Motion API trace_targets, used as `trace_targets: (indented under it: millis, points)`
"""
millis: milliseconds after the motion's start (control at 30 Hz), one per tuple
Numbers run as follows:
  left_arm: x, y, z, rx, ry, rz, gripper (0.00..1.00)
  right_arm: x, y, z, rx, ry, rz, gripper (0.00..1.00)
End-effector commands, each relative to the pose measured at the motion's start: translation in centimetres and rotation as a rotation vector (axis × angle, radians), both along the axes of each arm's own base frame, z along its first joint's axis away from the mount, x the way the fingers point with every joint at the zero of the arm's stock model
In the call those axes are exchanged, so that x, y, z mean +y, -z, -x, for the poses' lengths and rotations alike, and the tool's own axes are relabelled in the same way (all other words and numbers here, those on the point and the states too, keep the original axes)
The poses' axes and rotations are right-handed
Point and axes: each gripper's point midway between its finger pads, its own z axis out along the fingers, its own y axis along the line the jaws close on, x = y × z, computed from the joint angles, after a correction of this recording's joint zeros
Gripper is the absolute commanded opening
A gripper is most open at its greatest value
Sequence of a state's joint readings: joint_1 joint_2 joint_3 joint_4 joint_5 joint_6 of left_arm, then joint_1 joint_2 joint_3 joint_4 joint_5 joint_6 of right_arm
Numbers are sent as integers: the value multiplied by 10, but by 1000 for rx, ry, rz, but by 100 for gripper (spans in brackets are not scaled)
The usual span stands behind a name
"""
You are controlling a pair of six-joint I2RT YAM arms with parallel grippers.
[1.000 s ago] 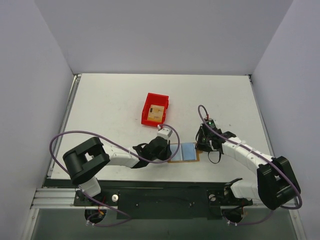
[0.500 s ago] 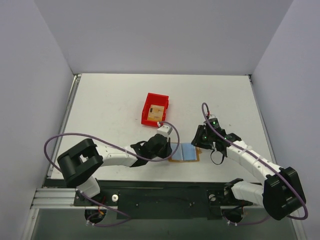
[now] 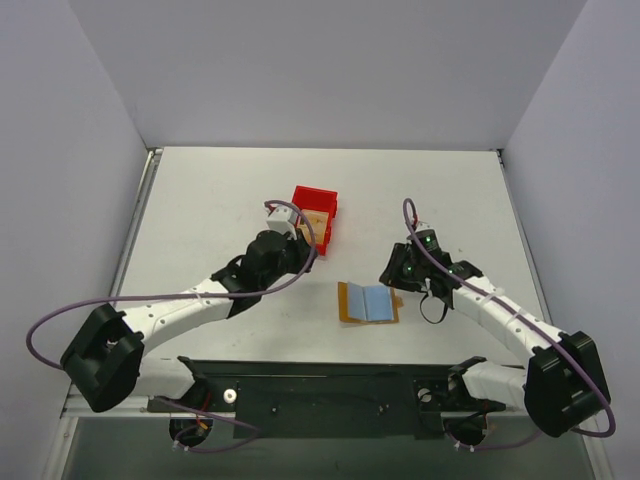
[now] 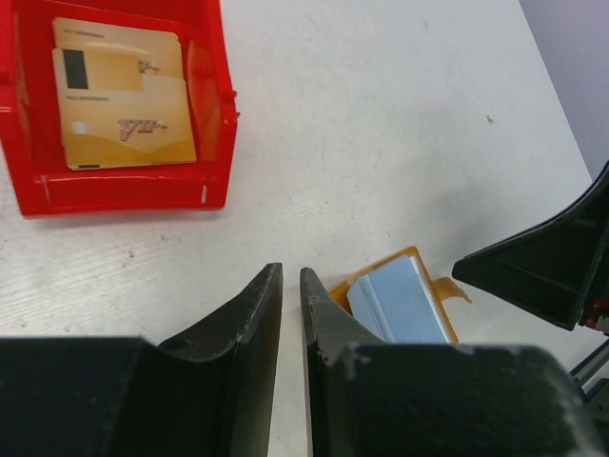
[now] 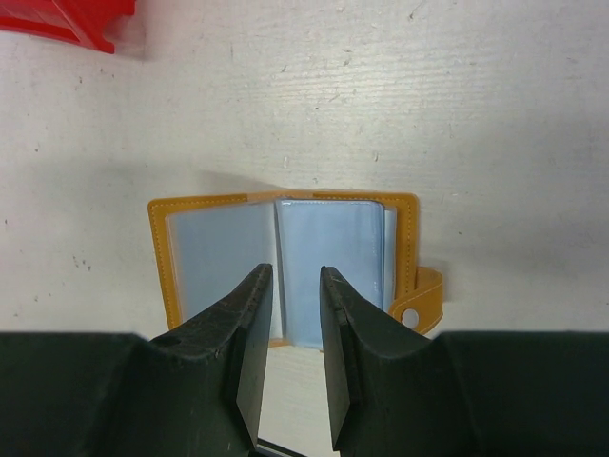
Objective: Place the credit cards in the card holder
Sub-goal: Move the storage box to the center of the board.
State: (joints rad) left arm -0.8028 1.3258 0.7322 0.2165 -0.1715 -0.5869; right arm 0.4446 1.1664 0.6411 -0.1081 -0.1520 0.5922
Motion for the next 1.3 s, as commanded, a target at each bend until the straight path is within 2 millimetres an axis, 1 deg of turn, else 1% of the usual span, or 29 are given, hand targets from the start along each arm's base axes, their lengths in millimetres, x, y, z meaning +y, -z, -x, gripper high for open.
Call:
trace_targets:
  millis: [0, 33, 67, 100, 133, 167, 200, 233, 267, 300, 333, 367, 400, 467, 500, 567, 600, 633, 667, 700, 800, 933, 967, 1033, 1067, 1100, 1167, 1267]
  points:
    - [23, -14, -10, -23, -43, -11, 25, 7, -11, -12, -27, -26, -12, 23]
    - [28, -14, -13, -21, -62, -10, 25, 8, -12, -14, -26, -30, -12, 23]
    - [36, -14, -18, -16, -87, -9, 26, 10, -14, -16, -31, -38, -16, 23]
    - [39, -14, -21, -12, -95, -1, 26, 13, -15, -19, -29, -44, -18, 23]
    - [49, -14, -27, -9, -124, -1, 27, 16, -17, -20, -29, -59, -24, 23]
    - [52, -15, -30, -6, -138, 6, 29, 19, -21, -24, -33, -69, -27, 23]
    - [63, -14, -39, -4, -172, 6, 30, 22, -22, -25, -27, -82, -34, 23]
    - [67, -14, -43, -3, -190, 11, 31, 27, -28, -31, -36, -95, -37, 23]
    - [77, -12, -54, 3, -227, 8, 33, 29, -30, -32, -31, -105, -42, 23]
    - [80, -10, -61, 9, -242, 2, 35, 33, -34, -38, -38, -117, -42, 23]
    - [88, -10, -70, 5, -269, 4, 36, 34, -35, -38, -29, -122, -40, 23]
    - [90, -6, -80, 8, -281, -6, 37, 38, -40, -44, -35, -134, -39, 23]
    - [93, -4, -88, 12, -293, -13, 38, 40, -41, -45, -27, -139, -39, 23]
    - [94, 2, -102, 14, -304, -39, 39, 45, -45, -50, -27, -156, -46, 23]
    - [94, 10, -111, 20, -313, -62, 40, 49, -48, -52, -28, -163, -51, 23]
    - [95, 13, -124, 9, -327, -71, 43, 52, -52, -55, -34, -170, -57, 23]
    - [92, 15, -127, 10, -315, -67, 44, 54, -55, -57, -40, -173, -60, 23]
    - [91, 17, -135, 4, -313, -61, 45, 55, -54, -57, -36, -175, -61, 23]
    - [87, 16, -137, 3, -296, -52, 46, 56, -58, -58, -41, -178, -64, 23]
    - [86, 17, -143, -3, -292, -49, 47, 56, -57, -58, -39, -177, -62, 24]
    - [81, 21, -150, -10, -266, -53, 49, 56, -59, -58, -41, -184, -60, 24]
    - [78, 39, -161, 17, -256, -93, 49, 55, -60, -59, -43, -184, -55, 24]
    - [77, 42, -162, 21, -249, -96, 49, 56, -60, -59, -42, -184, -57, 24]
    - [69, 49, -163, 33, -215, -85, 43, 57, -62, -62, -48, -184, -57, 24]
    - [65, 53, -163, 39, -196, -80, 37, 58, -64, -65, -51, -184, -58, 24]
    - [61, 54, -161, 44, -182, -75, 34, 59, -69, -67, -58, -186, -60, 24]
    - [58, 59, -156, 60, -176, -65, 21, 61, -70, -71, -57, -187, -58, 24]
    - [53, 59, -146, 65, -165, -49, 12, 64, -75, -76, -56, -185, -64, 24]
